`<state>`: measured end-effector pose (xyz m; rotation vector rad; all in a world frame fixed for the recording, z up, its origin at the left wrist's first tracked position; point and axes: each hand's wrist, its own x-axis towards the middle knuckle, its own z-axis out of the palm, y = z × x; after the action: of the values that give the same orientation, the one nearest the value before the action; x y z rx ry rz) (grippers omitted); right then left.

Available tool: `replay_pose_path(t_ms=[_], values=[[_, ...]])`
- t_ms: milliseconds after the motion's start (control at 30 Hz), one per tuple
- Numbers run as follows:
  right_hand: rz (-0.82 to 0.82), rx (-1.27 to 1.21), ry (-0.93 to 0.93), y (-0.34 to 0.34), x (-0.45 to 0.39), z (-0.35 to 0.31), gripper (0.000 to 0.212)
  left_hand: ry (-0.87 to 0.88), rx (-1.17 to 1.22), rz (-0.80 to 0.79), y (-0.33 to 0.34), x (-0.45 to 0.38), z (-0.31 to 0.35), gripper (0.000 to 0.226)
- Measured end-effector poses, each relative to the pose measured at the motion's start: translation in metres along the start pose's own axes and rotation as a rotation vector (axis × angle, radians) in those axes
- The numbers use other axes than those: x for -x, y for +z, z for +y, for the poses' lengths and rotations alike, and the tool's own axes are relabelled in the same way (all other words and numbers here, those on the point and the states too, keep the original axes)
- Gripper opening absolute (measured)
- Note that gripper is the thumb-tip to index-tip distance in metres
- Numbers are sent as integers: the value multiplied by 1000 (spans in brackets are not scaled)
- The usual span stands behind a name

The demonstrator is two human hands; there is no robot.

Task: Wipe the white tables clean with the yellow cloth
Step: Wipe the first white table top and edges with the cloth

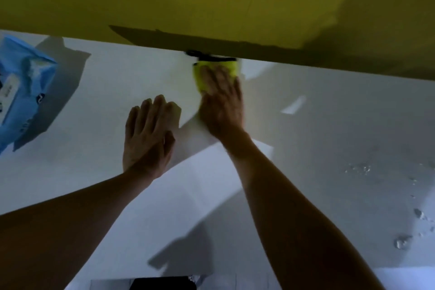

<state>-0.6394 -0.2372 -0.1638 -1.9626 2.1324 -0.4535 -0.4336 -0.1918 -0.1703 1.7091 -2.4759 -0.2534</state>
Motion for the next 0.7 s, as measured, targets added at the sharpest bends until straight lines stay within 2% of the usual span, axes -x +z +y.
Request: replay_pose_path(t_ms=[167,233,333,400,467,567,633,700], values=[[129,72,476,-35,-20,94,59,-11,14,-8,-2,-3,1,67],[174,93,576,-38,-29,103,61,-18,17,5,-3,-3,2,67],[175,123,625,-28,-42,84,58,-22,27,13,-3,-3,5,66],[101,140,521,-16,-56,53,58,-31,37,15,-3,-3,5,65],[-9,169,279,-1,-71,4,61,-33,48,7,-4,-3,4,64],[-82,130,-90,22,-79,-75,60,-38,39,-1,-4,-4,2,64],[-114,107,-167,26,-82,-92,59,-41,36,-7,-4,-4,3,64],[-124,117,-190,23,-87,-80,59,-36,41,-6,-3,-5,2,63]])
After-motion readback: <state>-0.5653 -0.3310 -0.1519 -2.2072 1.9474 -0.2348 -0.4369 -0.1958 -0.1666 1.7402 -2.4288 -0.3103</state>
